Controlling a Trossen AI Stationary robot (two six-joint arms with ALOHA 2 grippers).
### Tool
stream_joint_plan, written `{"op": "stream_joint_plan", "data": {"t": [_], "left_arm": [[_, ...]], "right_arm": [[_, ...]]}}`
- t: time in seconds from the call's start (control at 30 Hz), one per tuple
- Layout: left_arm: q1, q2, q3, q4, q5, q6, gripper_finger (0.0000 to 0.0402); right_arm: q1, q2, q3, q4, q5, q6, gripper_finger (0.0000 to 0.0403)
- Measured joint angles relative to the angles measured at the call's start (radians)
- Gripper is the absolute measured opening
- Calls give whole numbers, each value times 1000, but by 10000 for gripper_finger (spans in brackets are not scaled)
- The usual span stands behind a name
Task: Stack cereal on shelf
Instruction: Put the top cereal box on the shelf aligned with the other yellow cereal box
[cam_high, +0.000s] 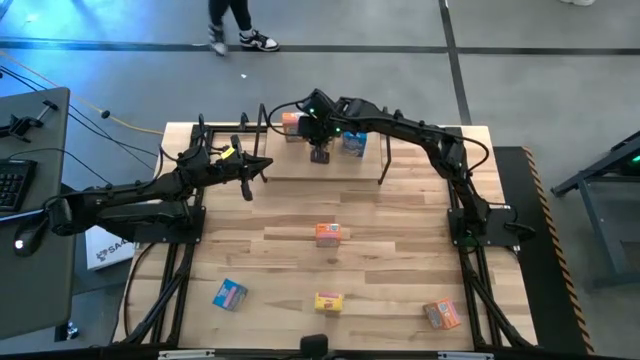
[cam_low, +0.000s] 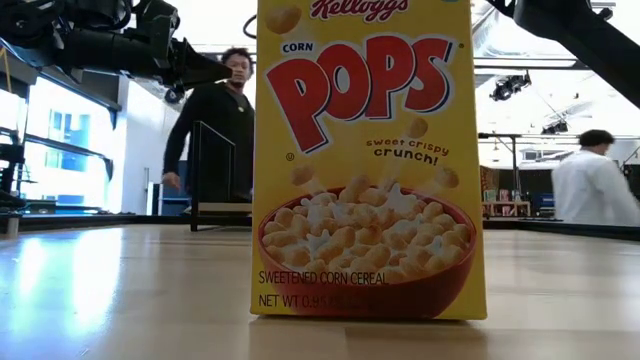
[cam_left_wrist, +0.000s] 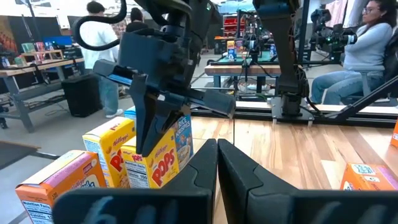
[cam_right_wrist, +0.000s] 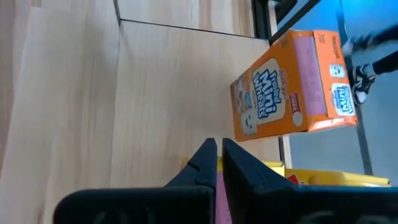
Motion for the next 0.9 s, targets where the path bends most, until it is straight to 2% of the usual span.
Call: {"op": "stream_joint_plan", "data": {"t": [0.17, 0.3, 0.4, 0.6, 0.77, 0.9], "left_arm": [[0, 0, 0, -2, 0, 0, 5], [0, 0, 0, -3, 0, 0, 5], [0, 0, 0, -5, 0, 0, 5], [0, 0, 0, -8, 0, 0, 5], [0, 0, 0, -8, 0, 6, 5], [0, 0, 0, -8, 0, 6, 5]], "right_arm": [[25, -49, 1, -30, 37, -34, 0], [25, -72, -2, -123, -9, -5, 0], [20, -72, -61, -124, -11, 26, 0], [33, -71, -234, 35, -9, 96, 0], [48, -71, -338, 174, 75, 169, 0], [47, -71, -371, 227, 129, 200, 0]]}}
